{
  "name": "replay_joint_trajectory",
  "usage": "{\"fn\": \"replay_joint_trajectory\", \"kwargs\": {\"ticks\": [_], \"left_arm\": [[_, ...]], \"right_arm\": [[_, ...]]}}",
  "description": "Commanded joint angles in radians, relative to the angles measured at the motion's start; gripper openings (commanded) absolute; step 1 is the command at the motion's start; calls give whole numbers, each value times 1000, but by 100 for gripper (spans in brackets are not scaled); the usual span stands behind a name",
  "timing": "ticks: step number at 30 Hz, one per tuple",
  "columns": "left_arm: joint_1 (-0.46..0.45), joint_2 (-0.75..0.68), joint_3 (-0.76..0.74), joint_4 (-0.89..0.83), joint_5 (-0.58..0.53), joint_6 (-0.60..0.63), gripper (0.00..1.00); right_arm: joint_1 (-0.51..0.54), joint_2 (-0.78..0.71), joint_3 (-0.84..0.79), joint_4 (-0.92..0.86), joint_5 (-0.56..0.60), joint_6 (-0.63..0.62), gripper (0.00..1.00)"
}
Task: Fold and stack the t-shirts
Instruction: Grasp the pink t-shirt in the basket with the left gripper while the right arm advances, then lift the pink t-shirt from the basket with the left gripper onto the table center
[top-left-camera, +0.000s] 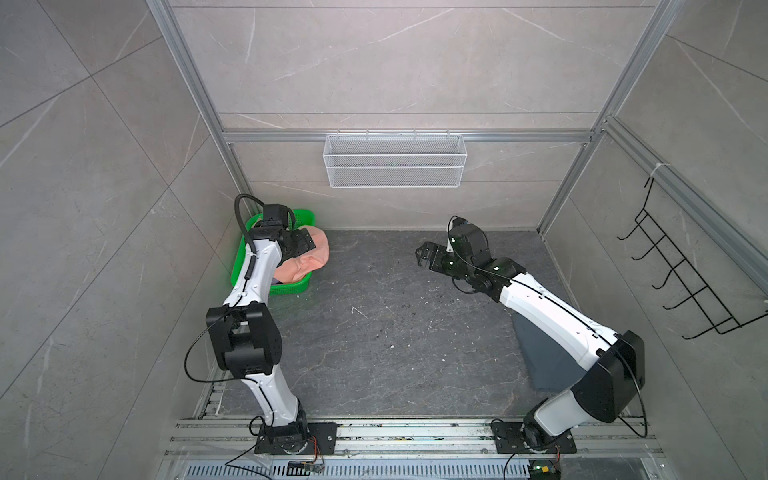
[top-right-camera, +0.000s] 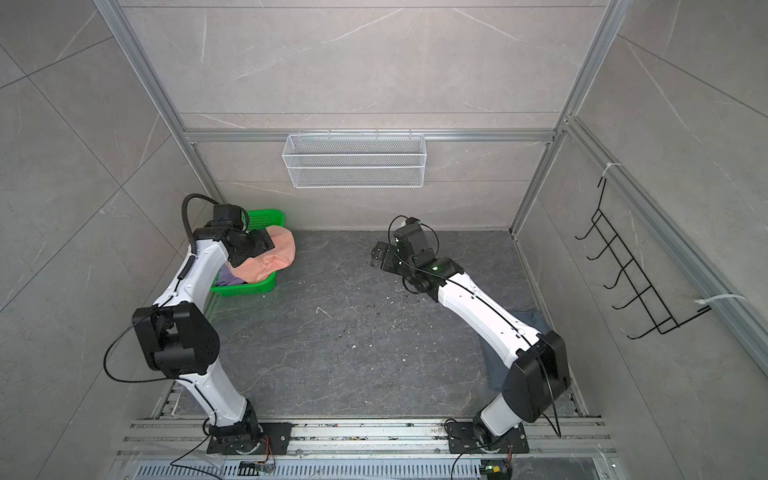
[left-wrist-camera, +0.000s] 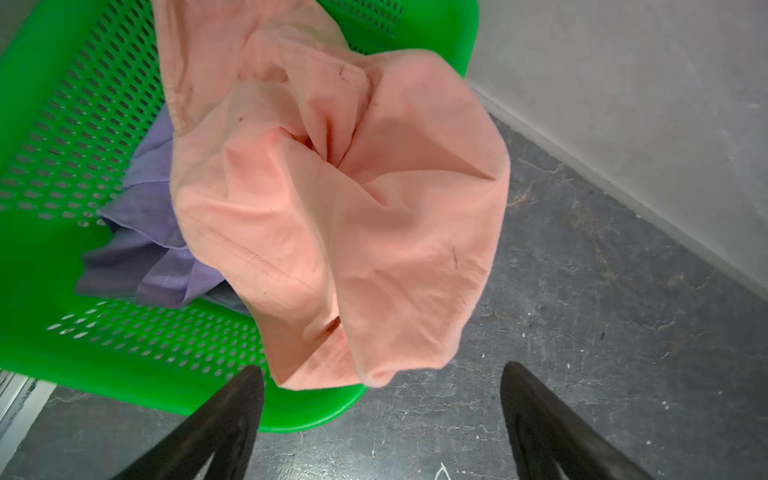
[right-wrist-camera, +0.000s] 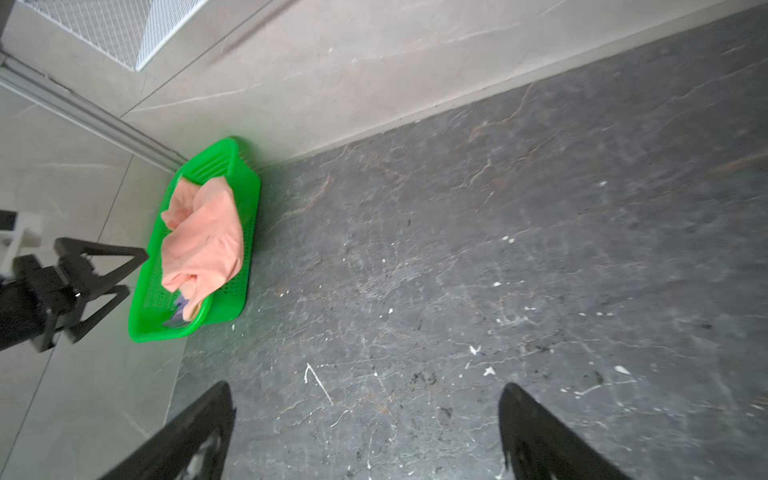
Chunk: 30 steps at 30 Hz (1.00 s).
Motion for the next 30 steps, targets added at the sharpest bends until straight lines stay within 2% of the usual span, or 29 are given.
{"fn": "replay_joint_trajectory", "kwargs": {"ticks": [1,7,9,12,17,24,30], "left_arm": [[10,35,39,-25,82,48,88],[15,77,17,10,112,52,59],[18,70,-12,38,115,55,44],[20,43,-42,66,101,60,23],[24,-54,-102,136,70,76,0],[23,-204,-95,121,84,109,0],[22,-358,-28,78,214,92,0]], "right_arm": [[29,43,16,57,-112,52,99],[80,100,32,79,-90,103,99],[101,121,47,65,-64,112,99],[128,141,56,69,-45,138,99],[156,156,72,49,-10,137,99],[160,117,23,47,25,123,99],[161,7,-58,34,85,98,99]]}}
